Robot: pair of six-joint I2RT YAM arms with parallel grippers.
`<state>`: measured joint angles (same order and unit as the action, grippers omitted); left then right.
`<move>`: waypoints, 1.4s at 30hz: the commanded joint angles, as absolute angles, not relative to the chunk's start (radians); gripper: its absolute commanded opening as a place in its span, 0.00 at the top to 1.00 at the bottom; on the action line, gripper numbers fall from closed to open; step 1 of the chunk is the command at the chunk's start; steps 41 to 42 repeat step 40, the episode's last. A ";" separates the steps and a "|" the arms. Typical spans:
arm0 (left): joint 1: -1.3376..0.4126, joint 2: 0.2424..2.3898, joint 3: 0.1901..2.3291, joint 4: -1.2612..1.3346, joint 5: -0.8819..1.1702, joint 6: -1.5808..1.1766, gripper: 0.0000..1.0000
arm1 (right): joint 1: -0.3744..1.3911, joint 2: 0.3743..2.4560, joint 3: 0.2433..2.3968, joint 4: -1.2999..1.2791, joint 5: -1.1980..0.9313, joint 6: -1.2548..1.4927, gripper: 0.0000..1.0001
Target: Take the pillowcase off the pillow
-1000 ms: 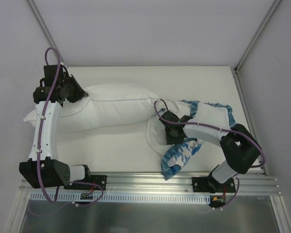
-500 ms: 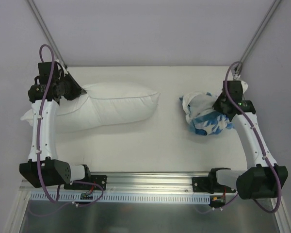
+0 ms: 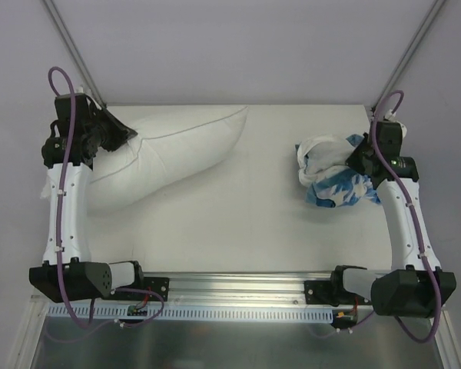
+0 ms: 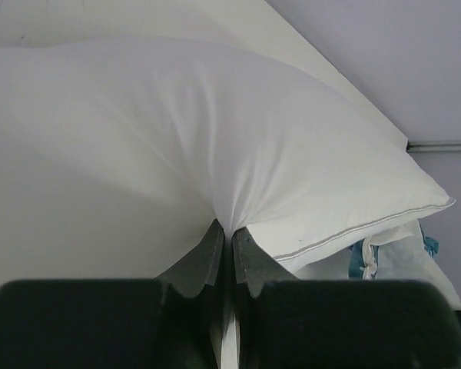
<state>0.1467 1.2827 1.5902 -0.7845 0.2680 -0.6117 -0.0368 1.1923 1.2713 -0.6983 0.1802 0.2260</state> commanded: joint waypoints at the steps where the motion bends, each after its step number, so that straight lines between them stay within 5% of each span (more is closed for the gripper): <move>1: 0.085 1.204 1.401 -0.594 0.299 -0.698 1.00 | 0.000 1.206 1.165 -0.626 0.109 0.221 0.99; 3: 0.031 1.197 1.318 -0.499 0.304 -0.701 1.00 | 0.034 1.236 1.129 -0.594 0.065 0.216 0.84; 4: 0.020 1.209 1.286 -0.468 0.311 -0.695 1.00 | 0.034 1.256 1.124 -0.595 0.043 0.209 0.58; 5: 0.015 1.224 1.244 -0.448 0.321 -0.690 0.93 | 0.035 1.291 1.134 -0.606 0.025 0.201 0.45; 6: 0.012 1.245 1.240 -0.430 0.337 -0.680 0.63 | 0.038 1.301 1.143 -0.629 0.011 0.183 0.32; 7: 0.011 1.296 1.255 -0.428 0.385 -0.654 0.48 | 0.040 1.304 1.152 -0.640 0.011 0.173 0.16; 9: 0.011 1.339 1.278 -0.431 0.478 -0.632 0.19 | 0.043 1.273 1.176 -0.666 0.015 0.157 0.01; 10: 0.006 1.342 1.302 -0.431 0.497 -0.627 0.05 | 0.044 1.255 1.190 -0.672 0.023 0.149 0.03; 11: 0.006 1.341 1.314 -0.431 0.505 -0.611 0.01 | 0.043 1.217 1.199 -0.695 0.044 0.137 0.04; 23: -0.028 1.166 1.509 -0.560 0.595 -0.450 0.01 | 0.044 0.962 1.319 -0.842 0.140 0.084 0.04; 42: -0.037 1.002 1.399 -0.561 0.644 -0.405 0.01 | 0.043 0.847 1.261 -0.893 0.210 0.069 0.04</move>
